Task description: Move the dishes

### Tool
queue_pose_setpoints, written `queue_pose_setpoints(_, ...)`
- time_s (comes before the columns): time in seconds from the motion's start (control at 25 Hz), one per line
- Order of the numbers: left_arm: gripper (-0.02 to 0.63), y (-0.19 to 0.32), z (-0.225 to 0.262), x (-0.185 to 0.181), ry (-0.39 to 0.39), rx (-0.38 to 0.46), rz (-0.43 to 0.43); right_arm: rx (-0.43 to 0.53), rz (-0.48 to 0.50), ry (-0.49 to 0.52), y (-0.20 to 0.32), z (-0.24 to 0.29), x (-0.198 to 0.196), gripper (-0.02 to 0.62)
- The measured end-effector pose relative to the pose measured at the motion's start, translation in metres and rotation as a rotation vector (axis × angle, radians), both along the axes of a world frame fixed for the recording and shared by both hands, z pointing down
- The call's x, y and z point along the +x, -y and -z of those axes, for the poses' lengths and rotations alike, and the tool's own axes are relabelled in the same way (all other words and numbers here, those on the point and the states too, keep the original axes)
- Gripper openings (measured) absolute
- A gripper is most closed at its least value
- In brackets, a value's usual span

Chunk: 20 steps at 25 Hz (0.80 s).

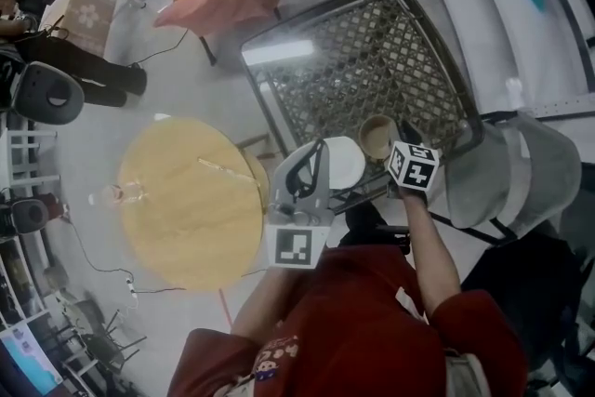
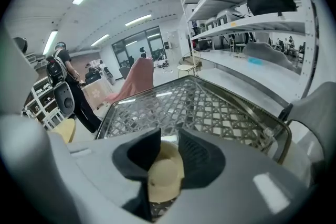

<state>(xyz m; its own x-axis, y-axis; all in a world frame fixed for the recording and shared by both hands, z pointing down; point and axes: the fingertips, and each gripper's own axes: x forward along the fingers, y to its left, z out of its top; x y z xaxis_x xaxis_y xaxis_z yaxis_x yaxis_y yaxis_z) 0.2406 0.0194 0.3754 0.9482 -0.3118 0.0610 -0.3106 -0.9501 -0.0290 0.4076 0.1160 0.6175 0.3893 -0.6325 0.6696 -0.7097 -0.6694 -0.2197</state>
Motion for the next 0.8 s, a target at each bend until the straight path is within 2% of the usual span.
queue_pose_setpoints(0.24, 0.008, 0.009, 0.010, -0.019, -0.035, 0.004, 0.043, 0.051, 0.062, -0.102, 0.021, 0.039, -0.012, 0.091)
queue_pose_setpoints(0.44, 0.008, 0.015, 0.022, -0.038, -0.062, 0.028, 0.112, 0.147, 0.152, -0.157, 0.042, 0.073, -0.031, 0.091)
queue_pose_setpoints(0.68, 0.008, 0.049, 0.029, -0.093, -0.083, 0.046, 0.258, 0.239, 0.251, -0.258, 0.090, 0.110, -0.063, 0.091)
queue_pose_setpoints(0.8, 0.008, 0.063, 0.030, -0.131, -0.098, 0.051, 0.326, 0.270, 0.303, -0.290, 0.112, 0.121, -0.094, 0.091)
